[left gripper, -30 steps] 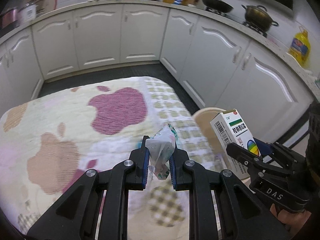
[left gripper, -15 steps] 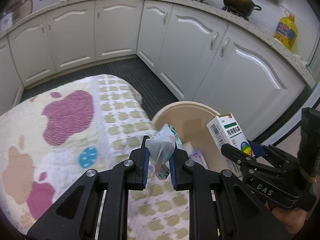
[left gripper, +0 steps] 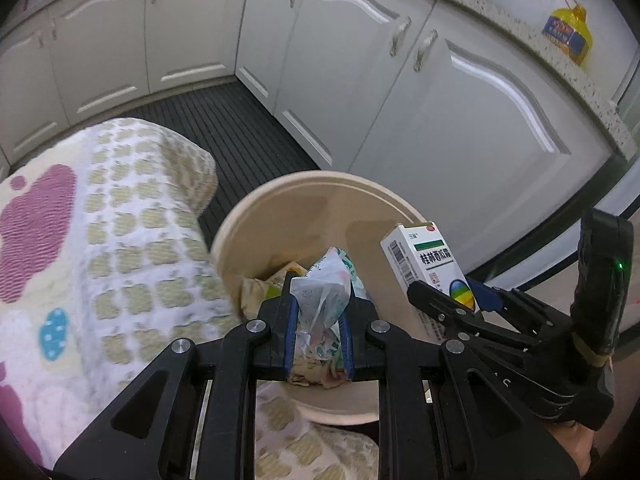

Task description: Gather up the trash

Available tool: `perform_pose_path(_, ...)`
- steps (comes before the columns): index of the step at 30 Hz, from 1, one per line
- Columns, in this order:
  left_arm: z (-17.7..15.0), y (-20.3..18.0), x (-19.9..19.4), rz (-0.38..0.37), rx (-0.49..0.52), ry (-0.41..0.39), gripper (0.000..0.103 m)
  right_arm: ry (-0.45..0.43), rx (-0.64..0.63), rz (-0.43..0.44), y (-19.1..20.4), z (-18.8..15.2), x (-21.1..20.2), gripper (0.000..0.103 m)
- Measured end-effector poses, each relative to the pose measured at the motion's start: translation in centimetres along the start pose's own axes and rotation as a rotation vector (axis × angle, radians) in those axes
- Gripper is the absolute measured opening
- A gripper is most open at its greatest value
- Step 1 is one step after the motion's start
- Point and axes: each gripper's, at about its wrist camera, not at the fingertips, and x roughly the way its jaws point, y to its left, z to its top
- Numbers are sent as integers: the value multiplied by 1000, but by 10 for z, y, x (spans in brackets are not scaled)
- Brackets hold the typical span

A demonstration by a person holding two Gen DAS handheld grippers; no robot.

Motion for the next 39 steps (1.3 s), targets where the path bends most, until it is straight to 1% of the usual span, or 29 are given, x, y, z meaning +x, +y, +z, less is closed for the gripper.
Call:
perform_pose_path(2, 0, -3, 6, 2, 11, 5, 19, 3, 11, -2, -5, -2, 3, 56)
perform_pose_path(3, 0, -6, 8, 12, 25, 2, 26, -1, 15, -6, -7, -3, 4, 59)
perform_pose_path(4, -1, -8, 9, 23, 35, -2, 40, -4, 17, -10, -8, -4, 4, 61)
perform_pose_path(6, -2, -11, 9, 30, 52, -18, 57, -3, 26, -19, -9, -4, 6, 62)
perform_pose_path(7, -2, -11, 9, 31, 54, -22, 59, -1, 30, -19, -10, -5, 6, 62)
perform_pose_path(10, -3, -10, 6, 48, 53, -25, 59, -11, 36, -14, -9, -8, 1, 62)
perform_pose_path(13, -7, -6, -3, 63, 48, -35, 59, -46, 24, -17, -3, -11, -9, 62)
perform_pose_path(20, -20, 15, -45, 112, -2, -115, 59, -135, -8, -18, 20, -16, -40, 62)
perform_pose_path(28, -39, 23, -104, 205, 15, -228, 59, -235, -50, -9, 58, -23, -85, 62)
perform_pose_path(32, -47, 24, -133, 223, 7, -295, 59, -284, -75, -13, 77, -28, -108, 62)
perform_pose_path(39, -55, 11, -180, 254, 33, -431, 59, -358, -121, -31, 104, -38, -147, 62)
